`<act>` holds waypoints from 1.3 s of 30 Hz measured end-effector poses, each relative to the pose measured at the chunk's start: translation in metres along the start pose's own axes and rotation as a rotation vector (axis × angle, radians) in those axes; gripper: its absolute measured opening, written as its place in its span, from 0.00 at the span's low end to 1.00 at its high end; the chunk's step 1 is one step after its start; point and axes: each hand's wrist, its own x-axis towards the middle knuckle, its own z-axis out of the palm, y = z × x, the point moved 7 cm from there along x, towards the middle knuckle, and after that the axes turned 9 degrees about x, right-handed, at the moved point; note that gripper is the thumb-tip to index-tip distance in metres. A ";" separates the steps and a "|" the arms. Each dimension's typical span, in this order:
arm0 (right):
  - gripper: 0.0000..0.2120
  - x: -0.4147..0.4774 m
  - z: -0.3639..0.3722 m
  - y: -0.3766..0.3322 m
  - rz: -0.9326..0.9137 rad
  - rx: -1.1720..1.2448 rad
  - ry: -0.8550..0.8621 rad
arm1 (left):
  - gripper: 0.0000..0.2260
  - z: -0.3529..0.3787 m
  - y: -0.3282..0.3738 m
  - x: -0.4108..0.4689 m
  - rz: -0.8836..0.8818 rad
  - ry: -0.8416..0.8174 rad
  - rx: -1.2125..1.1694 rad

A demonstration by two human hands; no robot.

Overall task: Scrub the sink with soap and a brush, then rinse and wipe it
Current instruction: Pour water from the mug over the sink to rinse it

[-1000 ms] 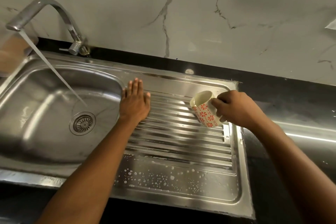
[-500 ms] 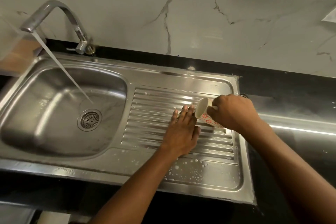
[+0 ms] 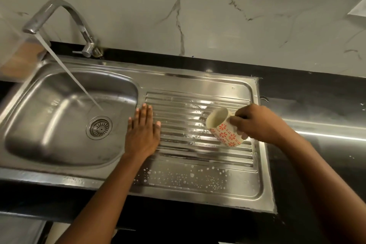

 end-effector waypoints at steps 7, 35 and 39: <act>0.19 -0.019 -0.013 0.017 0.105 -0.321 0.086 | 0.30 -0.015 0.051 -0.023 0.107 -0.001 -0.034; 0.16 -0.107 -0.006 0.061 0.321 -0.018 0.092 | 0.29 -0.007 0.169 -0.079 0.475 -0.062 -0.059; 0.18 -0.105 -0.004 0.060 0.354 -0.213 0.185 | 0.31 0.002 0.252 -0.103 0.744 -0.097 -0.025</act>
